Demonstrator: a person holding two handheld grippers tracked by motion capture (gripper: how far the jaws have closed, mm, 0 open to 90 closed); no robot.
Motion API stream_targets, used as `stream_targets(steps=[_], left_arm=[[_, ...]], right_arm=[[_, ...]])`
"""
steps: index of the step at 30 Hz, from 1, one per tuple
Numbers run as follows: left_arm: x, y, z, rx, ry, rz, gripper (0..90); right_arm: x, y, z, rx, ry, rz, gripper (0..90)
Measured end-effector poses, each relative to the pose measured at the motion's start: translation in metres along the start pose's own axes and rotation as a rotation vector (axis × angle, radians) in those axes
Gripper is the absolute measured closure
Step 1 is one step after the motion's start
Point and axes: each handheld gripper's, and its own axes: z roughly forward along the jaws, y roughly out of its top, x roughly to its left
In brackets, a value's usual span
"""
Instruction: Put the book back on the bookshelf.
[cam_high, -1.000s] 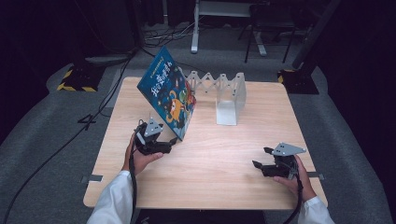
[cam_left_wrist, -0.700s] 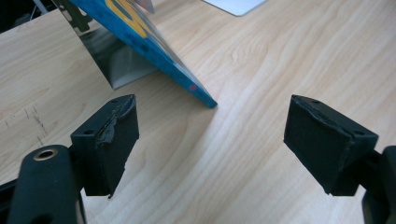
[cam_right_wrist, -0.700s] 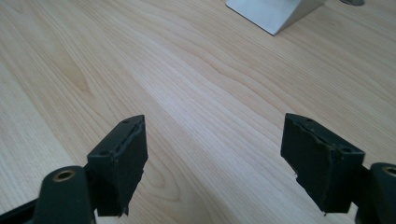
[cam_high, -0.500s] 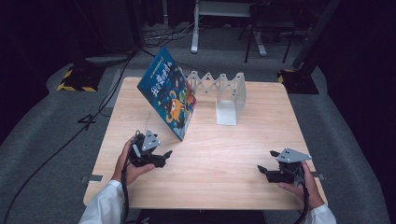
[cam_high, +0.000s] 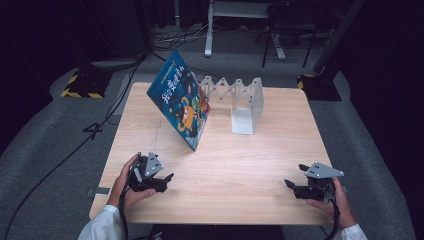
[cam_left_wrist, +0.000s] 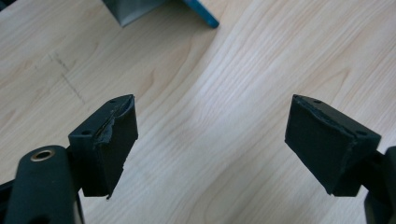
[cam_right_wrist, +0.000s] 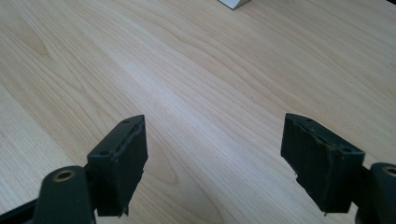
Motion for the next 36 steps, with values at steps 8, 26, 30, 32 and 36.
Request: stream_targets(steps=[8, 26, 30, 32, 36], left_arm=[[0.003, -0.028, -0.008, 0.038, 0.021, -0.035, 17.7], [0.024, -0.07, -0.02, 0.076, -0.003, -0.155, 17.8], [0.028, -0.078, -0.02, 0.084, -0.008, -0.192, 17.7], [0.031, -0.084, -0.019, 0.066, -0.038, -0.243, 17.7], [0.035, -0.087, -0.017, 0.049, -0.058, -0.284, 15.5]], right_arm=[[-0.007, -0.019, -0.003, 0.025, -0.017, 0.026, 23.6], [-0.032, -0.064, -0.007, 0.045, -0.075, 0.205, 23.6], [-0.036, -0.065, -0.006, 0.063, -0.071, 0.233, 21.2], [-0.038, -0.066, -0.005, 0.061, -0.059, 0.259, 19.2], [-0.038, -0.067, -0.003, 0.056, -0.068, 0.279, 18.0]])
